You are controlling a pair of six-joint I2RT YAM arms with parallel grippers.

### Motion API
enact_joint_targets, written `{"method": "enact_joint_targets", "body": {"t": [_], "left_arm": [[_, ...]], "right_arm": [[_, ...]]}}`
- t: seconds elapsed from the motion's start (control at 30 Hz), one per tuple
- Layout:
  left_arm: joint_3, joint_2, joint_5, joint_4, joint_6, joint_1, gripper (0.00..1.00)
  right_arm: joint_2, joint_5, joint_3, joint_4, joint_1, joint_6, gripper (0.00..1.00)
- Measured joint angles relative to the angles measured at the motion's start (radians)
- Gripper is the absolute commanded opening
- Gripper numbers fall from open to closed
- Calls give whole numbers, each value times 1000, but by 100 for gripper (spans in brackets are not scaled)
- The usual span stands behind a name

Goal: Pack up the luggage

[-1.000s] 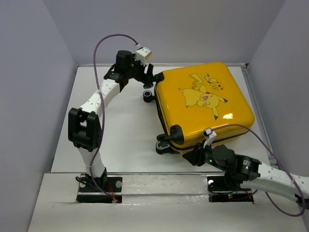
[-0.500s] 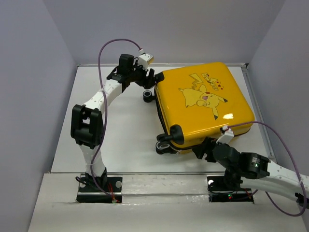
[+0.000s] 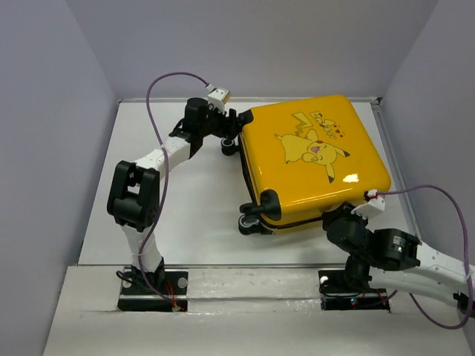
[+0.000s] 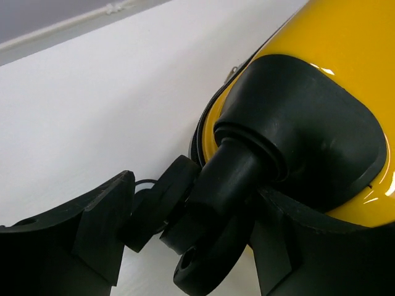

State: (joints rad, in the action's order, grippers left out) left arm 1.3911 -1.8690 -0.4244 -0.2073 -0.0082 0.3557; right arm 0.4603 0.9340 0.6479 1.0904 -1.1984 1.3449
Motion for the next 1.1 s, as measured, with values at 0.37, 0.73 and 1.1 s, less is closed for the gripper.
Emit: {"method": "enact_joint_targets", "body": {"t": [0.37, 0.73, 1.1], "left_arm": [[-513, 297, 398, -378, -328, 46, 6], [-831, 689, 739, -319, -503, 113, 6], [-921, 1005, 945, -47, -544, 195, 96]], "right_arm": [[248, -127, -25, -282, 407, -371, 41], [605, -568, -27, -887, 835, -838, 40], [784, -879, 29, -1128, 924, -983, 38]]}}
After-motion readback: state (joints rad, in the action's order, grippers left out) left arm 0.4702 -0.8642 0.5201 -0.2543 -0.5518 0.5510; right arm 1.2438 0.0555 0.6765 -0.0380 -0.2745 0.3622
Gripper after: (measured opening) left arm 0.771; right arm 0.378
